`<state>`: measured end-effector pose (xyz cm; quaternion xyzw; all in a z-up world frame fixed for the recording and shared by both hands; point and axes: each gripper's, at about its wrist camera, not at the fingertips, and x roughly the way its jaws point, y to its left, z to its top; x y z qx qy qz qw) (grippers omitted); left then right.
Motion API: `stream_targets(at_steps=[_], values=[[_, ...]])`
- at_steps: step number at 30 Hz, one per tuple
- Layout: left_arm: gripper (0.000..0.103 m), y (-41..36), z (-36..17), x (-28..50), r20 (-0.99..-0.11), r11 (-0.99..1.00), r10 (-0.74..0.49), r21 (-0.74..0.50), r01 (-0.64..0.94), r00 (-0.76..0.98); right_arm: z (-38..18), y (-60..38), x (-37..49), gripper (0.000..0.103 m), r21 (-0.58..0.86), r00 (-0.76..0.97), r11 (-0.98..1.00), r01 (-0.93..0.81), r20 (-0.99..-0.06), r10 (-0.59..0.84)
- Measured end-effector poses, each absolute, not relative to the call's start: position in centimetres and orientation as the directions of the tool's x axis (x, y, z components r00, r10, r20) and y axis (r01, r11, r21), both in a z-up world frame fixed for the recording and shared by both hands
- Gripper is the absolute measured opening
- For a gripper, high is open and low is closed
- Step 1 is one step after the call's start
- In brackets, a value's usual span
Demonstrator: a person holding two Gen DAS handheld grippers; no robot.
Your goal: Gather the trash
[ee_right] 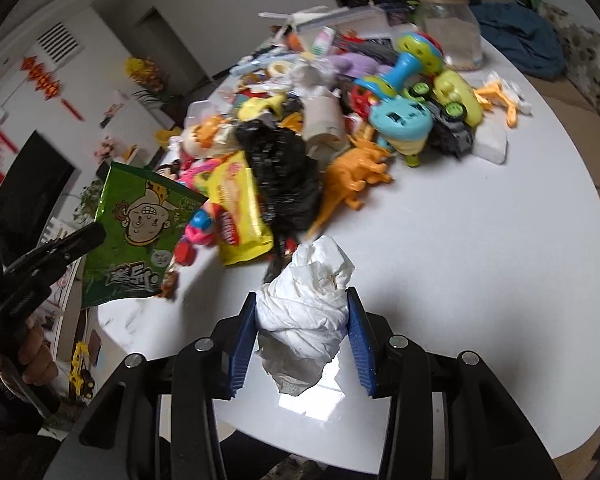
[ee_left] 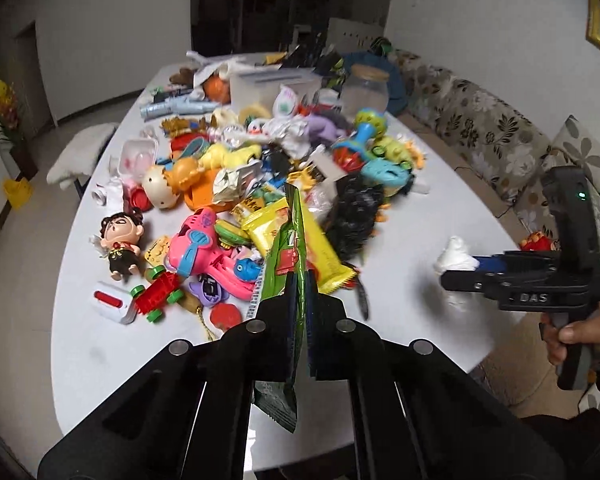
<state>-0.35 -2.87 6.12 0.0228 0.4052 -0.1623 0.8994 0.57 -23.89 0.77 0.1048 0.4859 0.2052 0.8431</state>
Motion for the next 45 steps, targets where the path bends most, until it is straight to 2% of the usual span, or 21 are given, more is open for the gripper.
stream_targets(at_steps=[10,16,20,25,27,28,29,31,33,35,38,39,40,41,42,43,44,45], values=[[0.004,-5.4,7.1,-6.1,-0.761,0.938,-0.271,-0.07,0.339,0.59,1.5,-25.4,-4.4,0.042,0.387,0.416,0.868,-0.312,-0.766,0.491],[0.004,-7.4,6.9,-10.5,-0.785,0.926,-0.287,-0.081,0.369,0.548,0.9,-26.6,-7.8,0.042,0.377,0.363,0.857,-0.351,-0.789,0.496],[0.004,-8.1,4.9,-13.2,-0.811,0.926,-0.255,-0.049,0.374,0.526,-0.1,-26.6,-9.5,0.043,0.374,0.311,0.839,-0.394,-0.805,0.505],[0.004,-5.5,1.1,-11.4,-0.841,0.96,-0.187,-0.048,0.275,0.508,-1.4,-25.2,-8.7,0.043,0.383,0.282,0.824,-0.417,-0.807,0.518],[0.012,-4.1,-0.4,-10.1,-0.855,0.964,-0.198,-0.081,0.253,0.48,-1.6,-24.6,-8.2,0.043,0.38,0.283,0.823,-0.421,-0.807,0.518],[0.03,-3.1,-1.4,-9.2,-0.865,0.97,-0.177,-0.072,0.232,0.469,-1.5,-24.3,-7.9,0.043,0.379,0.284,0.824,-0.421,-0.807,0.517],[0.054,-2.4,-1.9,-8.8,-0.867,0.972,-0.172,-0.073,0.222,0.468,-1.4,-24.1,-7.8,0.043,0.377,0.288,0.823,-0.424,-0.806,0.517],[0.074,-0.7,-2.8,-7.7,-0.861,0.975,-0.179,-0.089,0.206,0.476,-1.1,-23.6,-7.7,0.043,0.363,0.291,0.823,-0.436,-0.809,0.511],[0.077,1.1,-3.4,-6.2,-0.856,0.966,-0.236,-0.157,0.204,0.461,-1.0,-23.3,-7.7,0.043,0.352,0.289,0.823,-0.446,-0.814,0.504],[0.088,2.3,-4.4,-4.7,-0.846,0.943,-0.329,-0.267,0.2,0.42,-1.0,-22.9,-7.6,0.043,0.338,0.281,0.827,-0.449,-0.826,0.49],[0.089,2.5,-6.9,-2.3,-0.855,0.919,-0.391,-0.344,0.19,0.34,-1.1,-22.5,-7.2,0.043,0.326,0.271,0.834,-0.445,-0.838,0.473],[0.089,2.1,-6.9,-2.3,-0.851,0.926,-0.375,-0.319,0.204,0.369,-1.2,-22.4,-7.1,0.043,0.326,0.27,0.836,-0.442,-0.84,0.47],[0.087,1.7,-7.0,-1.9,-0.856,0.935,-0.348,-0.285,0.212,0.383,-1.1,-22.2,-6.9,0.043,0.325,0.271,0.838,-0.438,-0.841,0.468],[0.076,1.1,-7.1,-1.4,-0.861,0.939,-0.331,-0.262,0.221,0.386,-1.1,-22.1,-6.8,0.043,0.323,0.271,0.84,-0.437,-0.843,0.465],[0.058,0.6,-7.0,-1.4,-0.858,0.936,-0.338,-0.263,0.235,0.386,-1.0,-21.9,-6.7,0.043,0.321,0.273,0.84,-0.437,-0.843,0.464],[0.024,0.0,-7.1,-1.2,-0.864,0.934,-0.335,-0.253,0.251,0.376,-0.9,-21.7,-6.7,0.043,0.32,0.278,0.841,-0.436,-0.841,0.464],[0.002,-0.2,-7.0,-0.9,-0.865,0.933,-0.34,-0.26,0.25,0.368,-0.9,-21.6,-6.5,0.043,0.321,0.28,0.841,-0.434,-0.84,0.465],[0.002,-0.4,-6.8,-0.9,-0.86,0.93,-0.351,-0.272,0.249,0.371,-0.8,-21.5,-6.4,0.043,0.325,0.282,0.841,-0.432,-0.837,0.468]])
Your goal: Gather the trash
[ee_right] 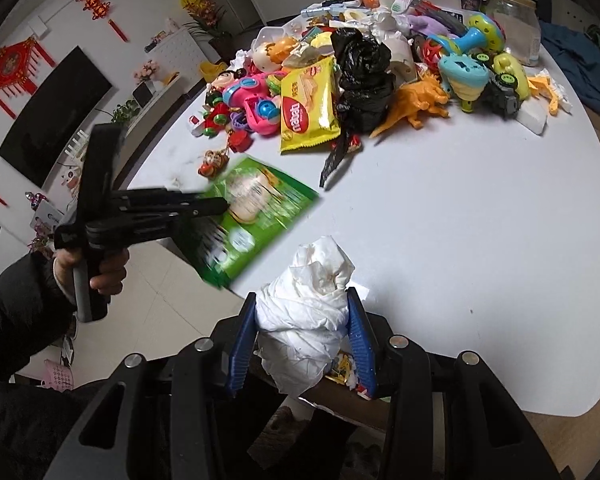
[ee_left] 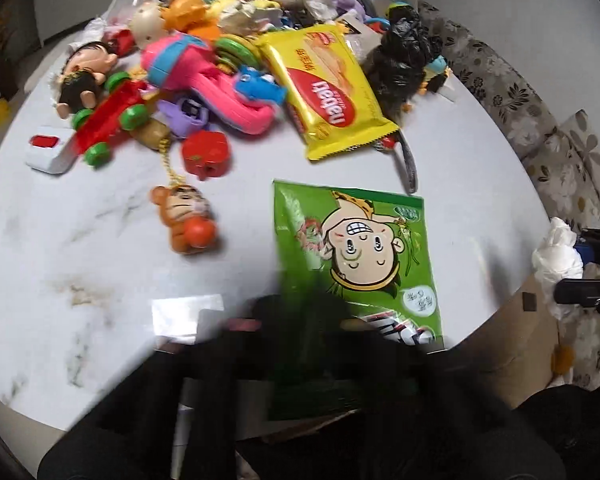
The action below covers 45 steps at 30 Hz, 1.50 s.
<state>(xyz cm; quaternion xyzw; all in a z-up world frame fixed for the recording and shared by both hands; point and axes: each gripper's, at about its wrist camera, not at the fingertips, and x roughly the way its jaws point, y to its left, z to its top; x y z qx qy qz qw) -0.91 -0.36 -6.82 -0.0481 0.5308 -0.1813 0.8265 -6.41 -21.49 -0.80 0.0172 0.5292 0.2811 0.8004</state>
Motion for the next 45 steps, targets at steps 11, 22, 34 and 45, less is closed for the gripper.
stream_targets(at_steps=[11,22,34,45], values=[[0.001,-5.4,6.1,-8.1,-0.77,0.941,-0.314,-0.173,0.292,0.556,2.8,-22.4,-7.2,0.043,0.369,0.324,0.808,-0.458,-0.777,0.539],[0.001,-9.7,3.5,-15.7,-0.858,0.896,-0.303,-0.109,0.43,0.414,1.0,-24.3,-12.1,0.043,0.365,0.217,0.788,-0.496,-0.827,0.519],[0.044,-9.0,-9.3,-14.7,-0.953,0.928,-0.247,-0.179,0.326,0.178,-8.4,-22.8,-13.3,0.061,0.363,0.033,0.814,-0.453,-0.906,0.423],[0.073,-4.3,-1.9,-10.9,-0.89,0.966,-0.223,-0.145,0.216,0.397,-2.1,-23.0,-5.4,0.062,0.315,0.257,0.837,-0.448,-0.851,0.458]])
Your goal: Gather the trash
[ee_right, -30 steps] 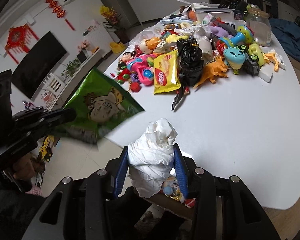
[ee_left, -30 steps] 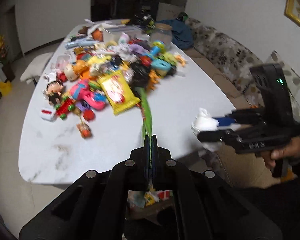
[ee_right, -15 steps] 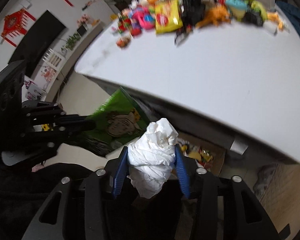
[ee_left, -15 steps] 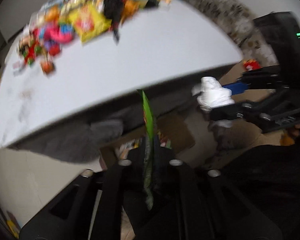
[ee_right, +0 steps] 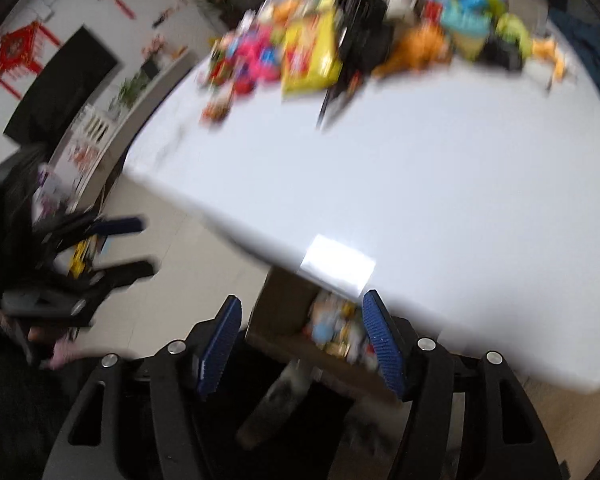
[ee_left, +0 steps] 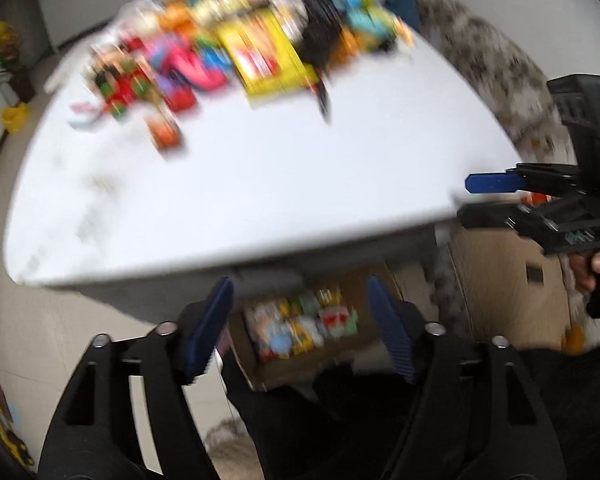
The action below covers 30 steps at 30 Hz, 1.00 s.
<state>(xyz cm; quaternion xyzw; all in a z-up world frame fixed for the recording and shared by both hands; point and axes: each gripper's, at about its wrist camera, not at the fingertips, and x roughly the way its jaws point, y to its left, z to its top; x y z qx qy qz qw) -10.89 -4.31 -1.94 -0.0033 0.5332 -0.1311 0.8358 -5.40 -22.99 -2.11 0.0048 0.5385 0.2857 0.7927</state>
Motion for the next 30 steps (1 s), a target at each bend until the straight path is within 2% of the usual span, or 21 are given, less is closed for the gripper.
stream_targets(at_steps=[5,10,11,12,13,14,18,22,24,26,28,29,30], values=[[0.075,-3.0,-0.3,-5.9,-0.856,0.985,-0.16,-0.104,0.14,0.491,0.5,-20.5,4.6,0.068,0.316,0.464,0.894,-0.318,-0.77,0.438],[0.075,-2.3,-0.6,-1.5,-0.851,0.987,-0.156,-0.119,0.105,0.502,0.1,-17.6,11.8,0.069,0.293,0.499,0.922,-0.254,-0.777,0.384],[0.075,-2.2,-0.6,-0.9,-0.851,0.987,-0.158,-0.123,0.101,0.501,-0.5,-16.9,13.0,0.067,0.281,0.49,0.926,-0.251,-0.788,0.372],[0.075,-2.0,-0.8,-0.3,-0.851,0.986,-0.166,-0.135,0.097,0.498,-1.0,-16.6,13.6,0.061,0.271,0.482,0.93,-0.249,-0.798,0.361],[0.075,-2.0,-1.0,0.6,-0.85,0.984,-0.178,-0.152,0.091,0.496,-1.6,-16.5,14.2,0.049,0.265,0.465,0.931,-0.25,-0.811,0.355],[0.075,-1.9,-1.2,0.9,-0.849,0.982,-0.187,-0.165,0.089,0.495,-1.5,-16.6,14.2,0.046,0.279,0.464,0.927,-0.25,-0.806,0.367],[0.075,-2.4,-1.9,3.6,-0.838,0.967,-0.25,-0.238,0.087,0.485,2.3,-19.1,11.3,0.046,0.329,0.508,0.907,-0.264,-0.752,0.421],[0.075,-4.2,-2.6,7.2,-0.829,0.949,-0.299,-0.311,0.054,0.472,5.9,-22.7,6.9,0.047,0.298,0.554,0.918,-0.263,-0.732,0.397],[0.075,-5.2,-2.8,8.7,-0.835,0.955,-0.271,-0.294,0.027,0.479,6.4,-24.4,5.3,0.048,0.294,0.555,0.923,-0.248,-0.738,0.384],[0.082,-6.2,-3.5,10.6,-0.857,0.972,-0.202,-0.235,-0.012,0.474,6.3,-26.0,4.3,0.048,0.297,0.553,0.929,-0.22,-0.747,0.37],[0.083,-7.1,-4.6,12.4,-0.876,0.981,-0.155,-0.19,-0.03,0.457,6.0,-27.2,3.3,0.048,0.305,0.549,0.931,-0.2,-0.752,0.364],[0.088,-7.7,-4.9,13.1,-0.883,0.991,-0.103,-0.132,-0.032,0.459,5.8,-27.7,2.9,0.048,0.306,0.548,0.932,-0.195,-0.754,0.362],[0.088,-8.2,-5.2,13.4,-0.886,0.996,-0.065,-0.088,-0.029,0.46,5.5,-28.1,2.6,0.048,0.305,0.544,0.933,-0.192,-0.758,0.36]])
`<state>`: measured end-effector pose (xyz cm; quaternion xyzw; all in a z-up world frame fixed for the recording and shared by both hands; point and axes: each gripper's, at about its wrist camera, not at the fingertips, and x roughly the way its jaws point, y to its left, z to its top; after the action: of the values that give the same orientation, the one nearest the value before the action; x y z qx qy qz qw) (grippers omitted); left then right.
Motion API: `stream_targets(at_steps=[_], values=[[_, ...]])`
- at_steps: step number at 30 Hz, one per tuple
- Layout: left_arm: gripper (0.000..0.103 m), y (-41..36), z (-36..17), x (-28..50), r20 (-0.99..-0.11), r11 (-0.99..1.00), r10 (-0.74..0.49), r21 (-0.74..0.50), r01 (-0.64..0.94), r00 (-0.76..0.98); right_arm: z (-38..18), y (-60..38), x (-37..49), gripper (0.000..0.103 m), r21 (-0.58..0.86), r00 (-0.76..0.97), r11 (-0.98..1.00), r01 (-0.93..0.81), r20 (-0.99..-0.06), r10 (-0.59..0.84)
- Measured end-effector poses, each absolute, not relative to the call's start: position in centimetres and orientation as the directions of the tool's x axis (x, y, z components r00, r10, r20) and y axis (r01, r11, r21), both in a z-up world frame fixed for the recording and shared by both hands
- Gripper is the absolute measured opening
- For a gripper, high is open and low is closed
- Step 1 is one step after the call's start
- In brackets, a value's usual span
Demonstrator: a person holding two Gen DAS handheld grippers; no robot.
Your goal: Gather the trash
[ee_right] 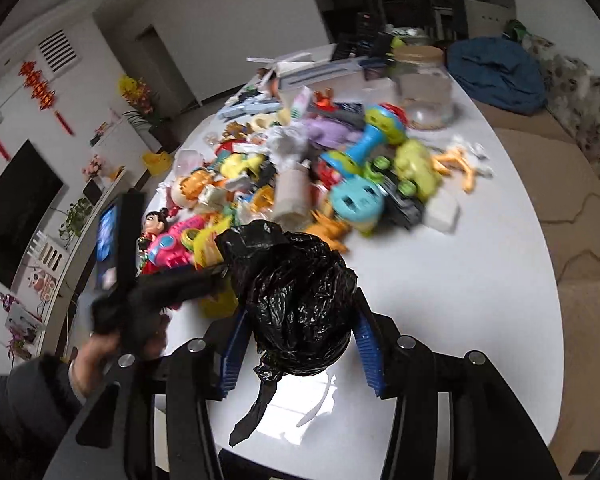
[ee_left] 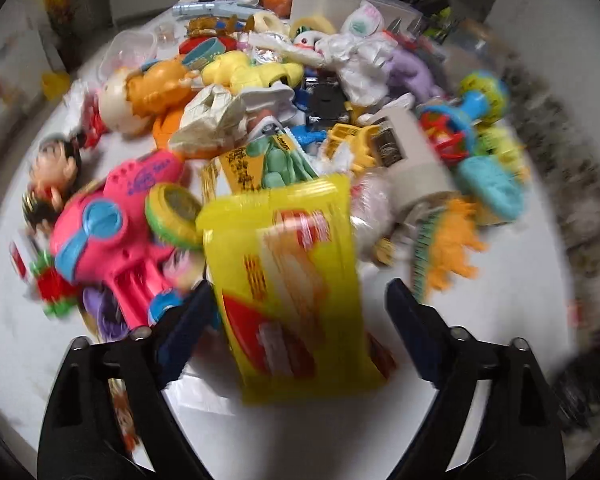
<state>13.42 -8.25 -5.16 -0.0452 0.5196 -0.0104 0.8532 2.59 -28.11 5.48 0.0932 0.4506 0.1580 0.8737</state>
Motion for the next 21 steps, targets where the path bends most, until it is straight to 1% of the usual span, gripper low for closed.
stream_targets(at_steps=[2,3,4,5,6,7,8,11,15,18,21], values=[[0.087,-9.0,-6.3,14.4,-0.896,0.999,-0.019,-0.034,-0.026,0.444,4.7,-28.8,2.1,0.048,0.318,0.538,0.931,-0.178,-0.761,0.362],[0.083,-8.9,-6.6,14.4,-0.893,0.998,0.003,-0.022,-0.05,0.449,4.5,-29.0,1.8,0.048,0.329,0.535,0.928,-0.174,-0.76,0.369],[0.069,-8.7,-6.5,14.0,-0.882,0.998,0.027,-0.003,-0.065,0.471,4.4,-29.2,1.6,0.048,0.336,0.535,0.926,-0.17,-0.758,0.373],[0.067,-8.5,-6.2,13.6,-0.878,0.999,0.008,-0.018,-0.049,0.478,4.4,-29.3,1.4,0.048,0.336,0.538,0.926,-0.17,-0.756,0.373],[0.066,-8.3,-5.9,13.2,-0.876,0.998,-0.022,-0.045,-0.036,0.482,4.4,-29.3,1.3,0.048,0.337,0.541,0.926,-0.172,-0.753,0.374],[0.066,-7.8,-5.0,12.3,-0.864,0.994,-0.086,-0.105,-0.01,0.496,4.5,-29.4,1.0,0.048,0.341,0.545,0.923,-0.178,-0.747,0.381],[0.066,-7.5,-4.4,11.6,-0.852,0.992,-0.11,-0.123,0.008,0.511,4.7,-29.4,0.8,0.048,0.343,0.547,0.921,-0.183,-0.743,0.385],[0.066,-7.0,-0.2,7.3,-0.801,0.989,-0.149,-0.121,0.088,0.58,5.2,-29.3,0.3,0.048,0.35,0.546,0.911,-0.218,-0.73,0.411],[0.066,-6.9,4.3,2.0,-0.765,0.976,-0.207,-0.122,0.178,0.61,6.2,-28.5,-1.4,0.048,0.359,0.529,0.89,-0.28,-0.716,0.455],[0.066,-6.9,6.1,-2.1,-0.757,0.967,-0.232,-0.113,0.228,0.611,6.8,-27.3,-3.8,0.048,0.352,0.498,0.871,-0.342,-0.718,0.486],[0.066,-7.2,6.2,-6.4,-0.765,0.963,-0.226,-0.081,0.257,0.603,6.3,-26.4,-6.5,0.048,0.337,0.446,0.855,-0.394,-0.743,0.498]])
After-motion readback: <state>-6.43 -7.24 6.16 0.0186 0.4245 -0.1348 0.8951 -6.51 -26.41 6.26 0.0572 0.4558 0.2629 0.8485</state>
